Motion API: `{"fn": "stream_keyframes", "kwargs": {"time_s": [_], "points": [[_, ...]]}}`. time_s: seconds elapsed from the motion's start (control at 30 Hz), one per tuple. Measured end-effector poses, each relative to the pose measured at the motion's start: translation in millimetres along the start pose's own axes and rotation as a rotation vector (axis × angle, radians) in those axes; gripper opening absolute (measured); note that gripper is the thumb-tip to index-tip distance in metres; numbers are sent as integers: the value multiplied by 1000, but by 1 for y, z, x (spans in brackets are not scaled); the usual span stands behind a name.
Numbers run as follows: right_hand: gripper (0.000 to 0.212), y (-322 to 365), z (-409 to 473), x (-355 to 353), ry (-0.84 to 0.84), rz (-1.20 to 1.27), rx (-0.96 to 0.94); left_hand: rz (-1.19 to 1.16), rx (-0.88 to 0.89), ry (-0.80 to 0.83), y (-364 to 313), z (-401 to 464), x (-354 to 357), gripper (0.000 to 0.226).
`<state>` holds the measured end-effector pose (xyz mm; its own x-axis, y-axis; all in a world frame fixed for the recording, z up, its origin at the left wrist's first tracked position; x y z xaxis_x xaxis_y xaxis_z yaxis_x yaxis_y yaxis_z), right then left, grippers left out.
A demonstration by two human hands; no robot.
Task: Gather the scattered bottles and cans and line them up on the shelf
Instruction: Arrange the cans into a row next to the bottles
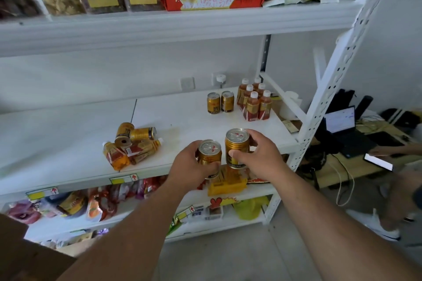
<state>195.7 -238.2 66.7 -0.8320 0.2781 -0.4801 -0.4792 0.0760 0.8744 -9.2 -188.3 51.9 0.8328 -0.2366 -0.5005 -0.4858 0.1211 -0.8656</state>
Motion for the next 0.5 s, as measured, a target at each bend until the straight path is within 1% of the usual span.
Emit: {"fn": "stream_keyframes", "kwargs": {"time_s": [0.17,0.37,0.5], "points": [[62,-3,-17,-8,-8,11,-4,14,0,22,-7,-13,7,56],[71,-12,-11,-29,-33,7,11,24,10,13,-21,-5,24,60],[71,-23,4,-48,-30,13,5,26,6,6,-33,8,42,61]]}}
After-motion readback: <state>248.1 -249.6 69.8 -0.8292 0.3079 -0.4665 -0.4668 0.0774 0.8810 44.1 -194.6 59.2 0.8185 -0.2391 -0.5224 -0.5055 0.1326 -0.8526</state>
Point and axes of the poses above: each hand's wrist, its own z-axis towards the middle knuckle, its own x-axis out of the palm, y = z × x, the point moved 4 cm from there along z, towards the middle knuckle, and after that the axes turned 3 degrees about -x, right-handed, at the moved point
